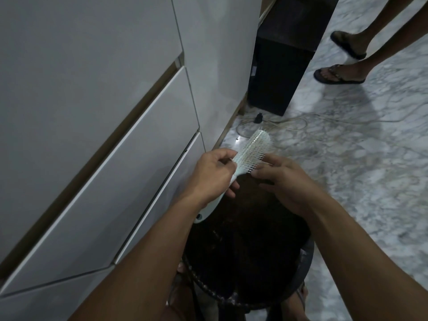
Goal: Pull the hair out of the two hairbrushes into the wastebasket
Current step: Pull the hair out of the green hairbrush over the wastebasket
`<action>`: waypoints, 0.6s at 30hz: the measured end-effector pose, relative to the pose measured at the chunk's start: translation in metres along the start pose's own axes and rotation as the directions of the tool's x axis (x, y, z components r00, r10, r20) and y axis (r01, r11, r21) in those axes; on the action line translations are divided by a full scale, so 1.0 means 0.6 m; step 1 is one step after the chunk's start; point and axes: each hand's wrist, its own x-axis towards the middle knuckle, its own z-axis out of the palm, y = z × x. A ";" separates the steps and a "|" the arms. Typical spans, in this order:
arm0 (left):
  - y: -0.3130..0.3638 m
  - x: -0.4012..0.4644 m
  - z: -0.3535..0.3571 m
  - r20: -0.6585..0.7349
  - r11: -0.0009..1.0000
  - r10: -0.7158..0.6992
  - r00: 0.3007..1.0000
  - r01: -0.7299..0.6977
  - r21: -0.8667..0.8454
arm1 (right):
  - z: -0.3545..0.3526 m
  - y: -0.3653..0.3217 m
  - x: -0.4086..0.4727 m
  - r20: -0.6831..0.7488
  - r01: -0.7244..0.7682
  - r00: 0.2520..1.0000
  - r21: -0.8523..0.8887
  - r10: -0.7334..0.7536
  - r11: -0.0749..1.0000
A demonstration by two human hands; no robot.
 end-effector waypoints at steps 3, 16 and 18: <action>-0.002 0.001 -0.003 -0.009 1.000 0.011 1.000 -0.011 0.016 | 0.000 -0.001 -0.003 0.021 0.044 0.999 -0.067 -0.042 0.997; -0.004 0.004 -0.003 -0.126 0.999 -0.032 0.991 0.033 0.009 | -0.004 0.021 0.013 -0.125 -0.002 0.991 -0.428 -0.056 0.904; -0.003 0.002 0.003 -0.128 0.999 -0.037 0.991 0.039 0.017 | -0.002 0.021 0.015 -0.181 -0.033 0.981 -0.485 -0.064 0.874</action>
